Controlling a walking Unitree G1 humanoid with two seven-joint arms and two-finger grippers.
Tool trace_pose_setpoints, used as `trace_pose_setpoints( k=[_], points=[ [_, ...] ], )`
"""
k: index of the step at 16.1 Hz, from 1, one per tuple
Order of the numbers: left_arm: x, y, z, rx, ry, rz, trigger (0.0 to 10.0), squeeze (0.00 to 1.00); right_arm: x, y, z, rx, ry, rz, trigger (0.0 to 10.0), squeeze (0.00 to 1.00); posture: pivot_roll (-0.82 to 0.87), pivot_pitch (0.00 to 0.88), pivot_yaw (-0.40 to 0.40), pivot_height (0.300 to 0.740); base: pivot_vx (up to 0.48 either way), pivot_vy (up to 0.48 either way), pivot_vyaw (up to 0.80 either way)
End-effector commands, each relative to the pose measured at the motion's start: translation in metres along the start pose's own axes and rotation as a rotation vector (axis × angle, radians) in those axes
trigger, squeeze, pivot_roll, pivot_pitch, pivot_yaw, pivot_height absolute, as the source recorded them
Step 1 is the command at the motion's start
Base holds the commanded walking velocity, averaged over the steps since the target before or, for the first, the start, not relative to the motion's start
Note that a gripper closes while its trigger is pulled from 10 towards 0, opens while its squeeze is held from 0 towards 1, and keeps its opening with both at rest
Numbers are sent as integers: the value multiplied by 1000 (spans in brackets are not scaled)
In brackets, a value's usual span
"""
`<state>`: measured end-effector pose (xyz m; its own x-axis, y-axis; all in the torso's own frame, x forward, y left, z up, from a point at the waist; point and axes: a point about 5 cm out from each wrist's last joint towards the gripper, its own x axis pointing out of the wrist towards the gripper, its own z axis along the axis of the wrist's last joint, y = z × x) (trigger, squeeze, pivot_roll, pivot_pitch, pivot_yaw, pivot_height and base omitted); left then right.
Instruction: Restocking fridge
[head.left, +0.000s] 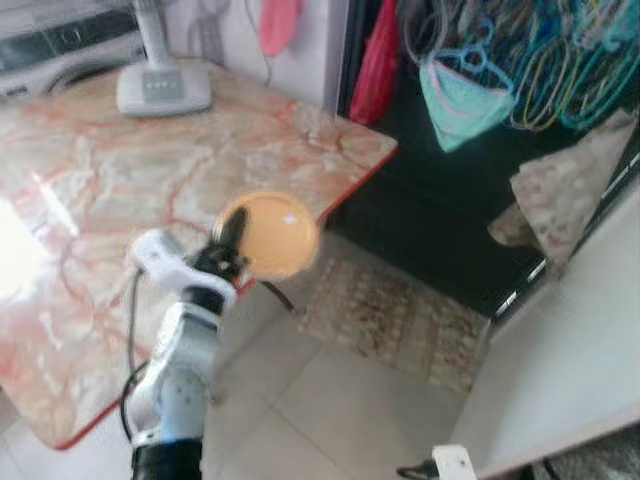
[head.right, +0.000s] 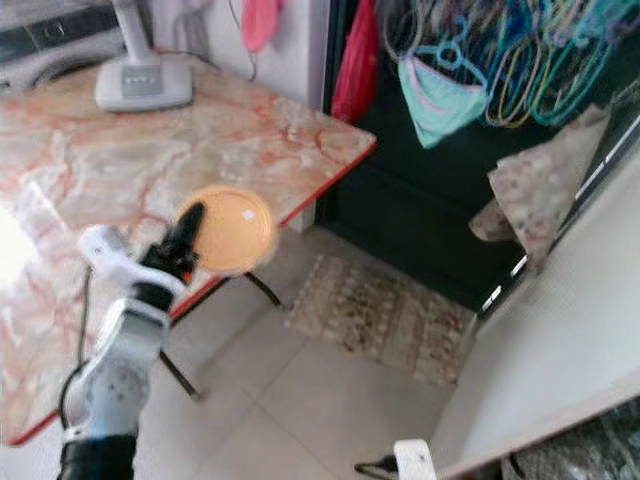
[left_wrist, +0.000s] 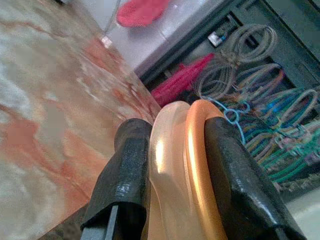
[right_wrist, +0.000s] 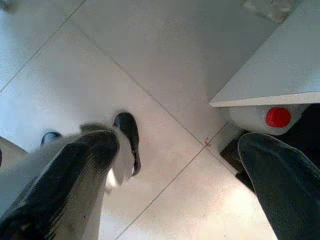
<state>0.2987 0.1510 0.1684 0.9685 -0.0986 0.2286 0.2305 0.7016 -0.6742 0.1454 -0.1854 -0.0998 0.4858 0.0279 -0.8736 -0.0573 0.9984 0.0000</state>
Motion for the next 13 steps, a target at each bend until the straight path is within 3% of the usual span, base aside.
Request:
trace_pose_setpoints(
  k=[1, 13],
  points=[
    [-3, 2, 4, 35, -6, 2, 10000, 0, -1, 1, -5, 4, 11, 4, 10000, 0, 17, 25, -31, 740, 0, 0, -800],
    [-3, -2, -3, 59, 34, -27, 10000, 0, -1, 2, -6, 5, 16, 7, 10000, 0, 17, 27, -24, 740, 0, 0, -800]
  ],
)
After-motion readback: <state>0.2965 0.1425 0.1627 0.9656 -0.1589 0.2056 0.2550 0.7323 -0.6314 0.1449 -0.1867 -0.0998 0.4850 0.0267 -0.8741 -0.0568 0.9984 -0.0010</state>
